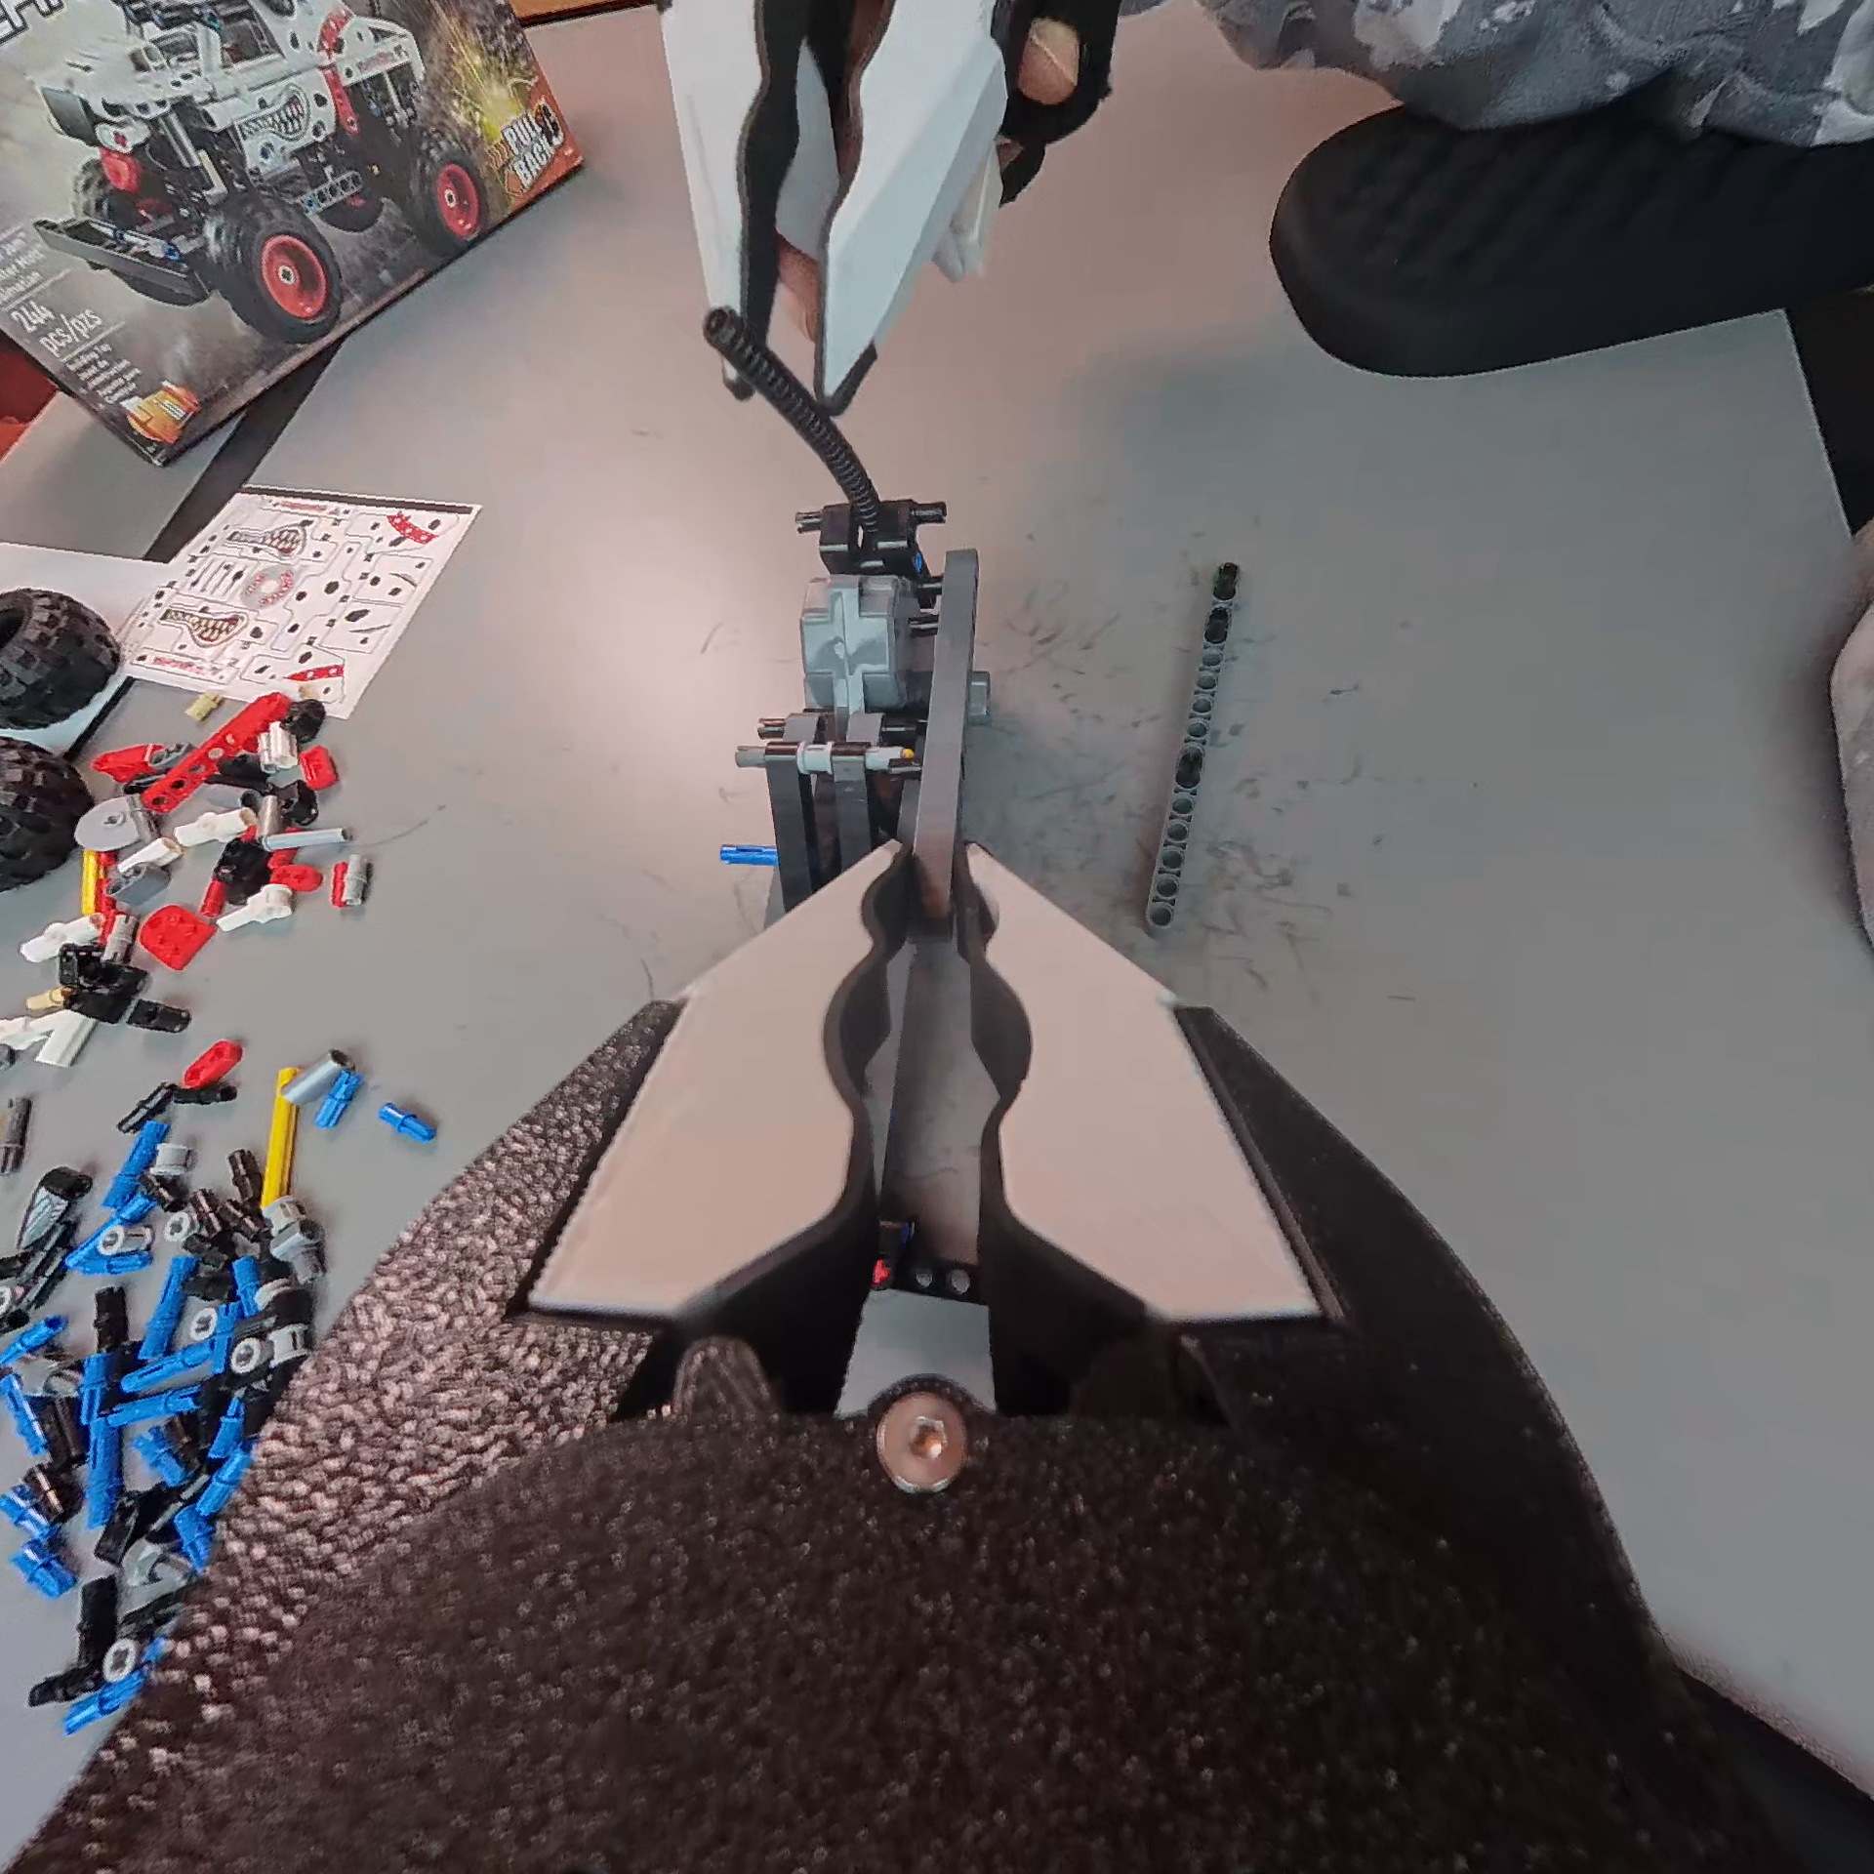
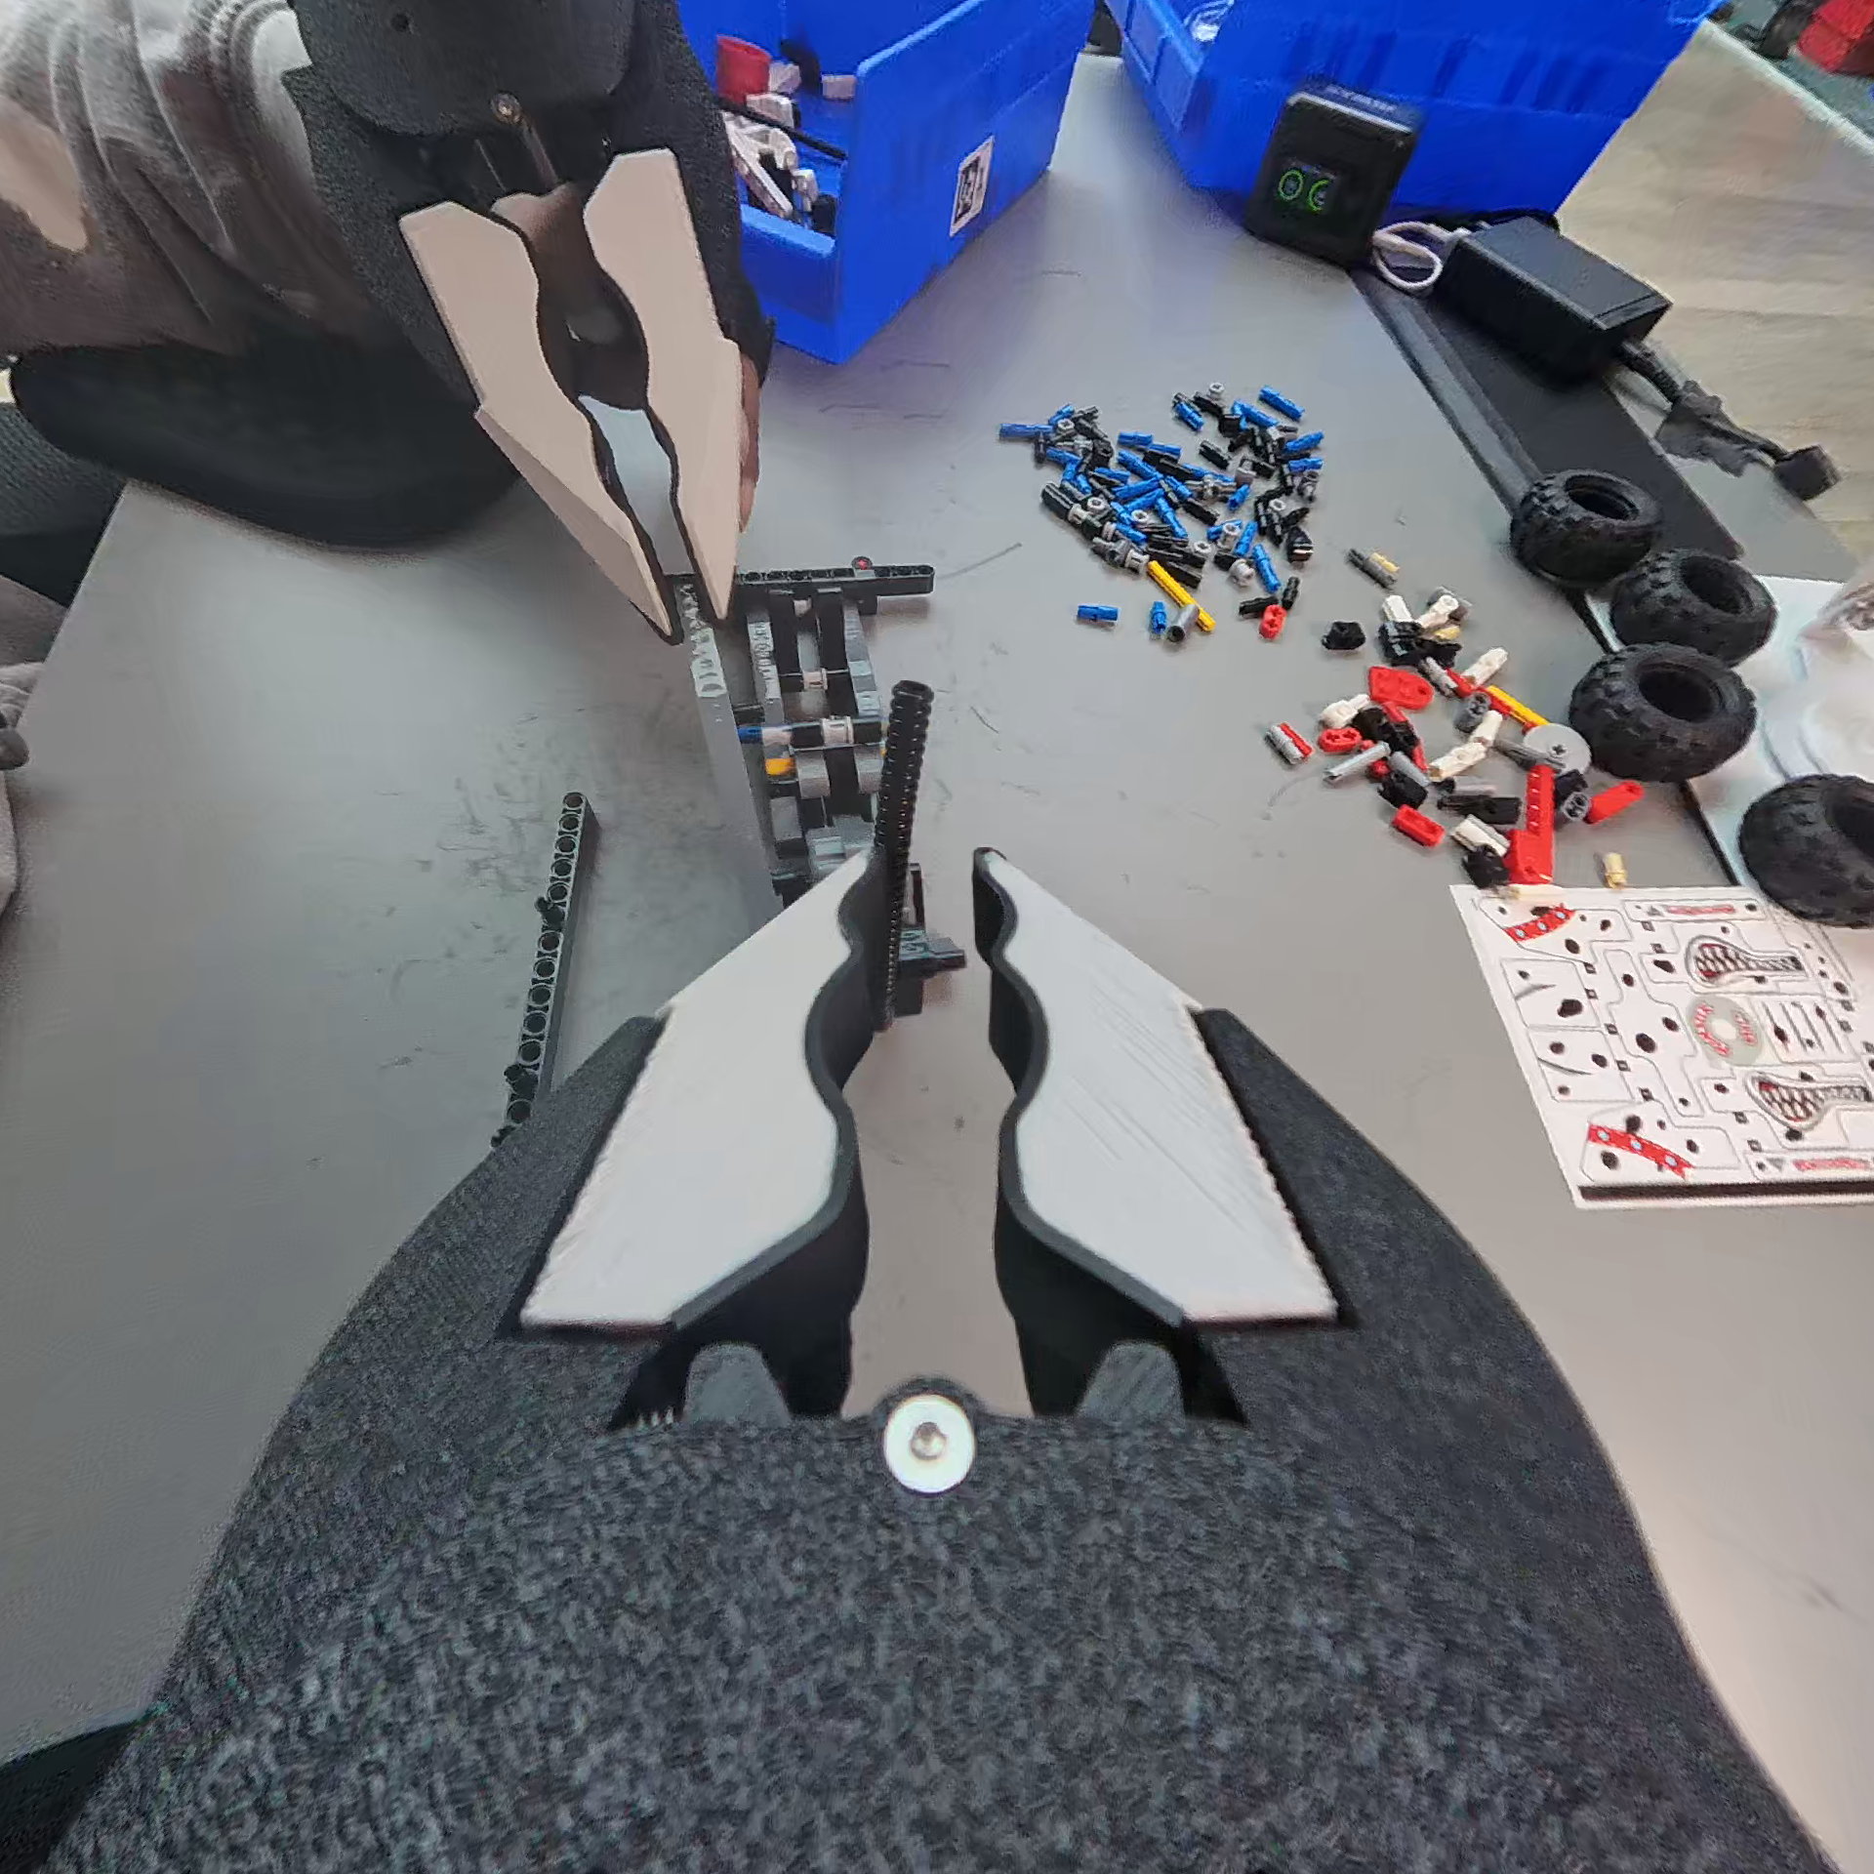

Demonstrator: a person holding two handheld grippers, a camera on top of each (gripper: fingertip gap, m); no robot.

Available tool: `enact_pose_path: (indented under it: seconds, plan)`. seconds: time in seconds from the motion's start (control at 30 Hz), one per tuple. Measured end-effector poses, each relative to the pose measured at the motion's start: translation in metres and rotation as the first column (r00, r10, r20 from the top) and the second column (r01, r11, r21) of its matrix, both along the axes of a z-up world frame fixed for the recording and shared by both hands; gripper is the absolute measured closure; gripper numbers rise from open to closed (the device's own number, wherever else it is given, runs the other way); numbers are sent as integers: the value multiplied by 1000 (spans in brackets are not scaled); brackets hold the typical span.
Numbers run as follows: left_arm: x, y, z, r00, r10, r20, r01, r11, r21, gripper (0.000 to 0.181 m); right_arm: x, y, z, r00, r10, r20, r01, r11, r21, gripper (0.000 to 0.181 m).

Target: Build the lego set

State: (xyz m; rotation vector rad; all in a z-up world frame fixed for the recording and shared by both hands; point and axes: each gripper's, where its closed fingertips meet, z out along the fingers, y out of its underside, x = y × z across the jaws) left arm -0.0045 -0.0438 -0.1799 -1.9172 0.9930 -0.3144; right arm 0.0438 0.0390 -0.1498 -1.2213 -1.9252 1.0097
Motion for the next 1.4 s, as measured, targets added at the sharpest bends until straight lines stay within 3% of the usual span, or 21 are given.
enact_pose_path:
  seconds: [0.07,0.17,0.3,0.4,0.53,0.7,0.83,1.0,1.17,1.3,1.4]
  plan:
    - [0,0,-1,1000,1,0,-1,1000,0,172,-4,-5,-1,1000,20,7,-20,1000,5,175]
    - [0,0,0,1000,3,10,-3,1000,3,172,-7,-5,0,1000,16,-5,-16,1000,21,175]
    - [-1,0,2,1000,2,23,-2,1000,6,172,-2,-5,6,999,18,-46,-19,999,-33,165]
    - [-3,-1,12,998,-5,67,3,1000,31,172,-2,8,27,987,-39,-157,26,996,-83,163]
    - [-18,4,41,987,23,156,-37,996,87,173,-6,51,61,909,-235,-344,187,968,-168,163]
    - [-44,38,80,975,68,212,-94,989,116,172,-12,102,77,800,-410,-437,354,912,-206,163]
    - [-49,78,115,966,45,253,-86,984,154,172,-24,127,74,771,-454,-446,383,891,-244,164]
    - [-50,127,141,950,54,309,-123,971,207,172,-43,162,66,761,-476,-441,414,880,-233,164]
    - [-58,154,145,935,93,344,-179,957,230,172,-60,225,102,644,-559,-522,527,819,-226,170]
    - [-64,156,133,935,123,333,-203,955,217,172,-75,280,132,532,-629,-567,637,739,-221,174]
    - [-70,153,124,935,138,328,-213,955,207,172,-92,314,149,495,-638,-589,679,707,-195,176]
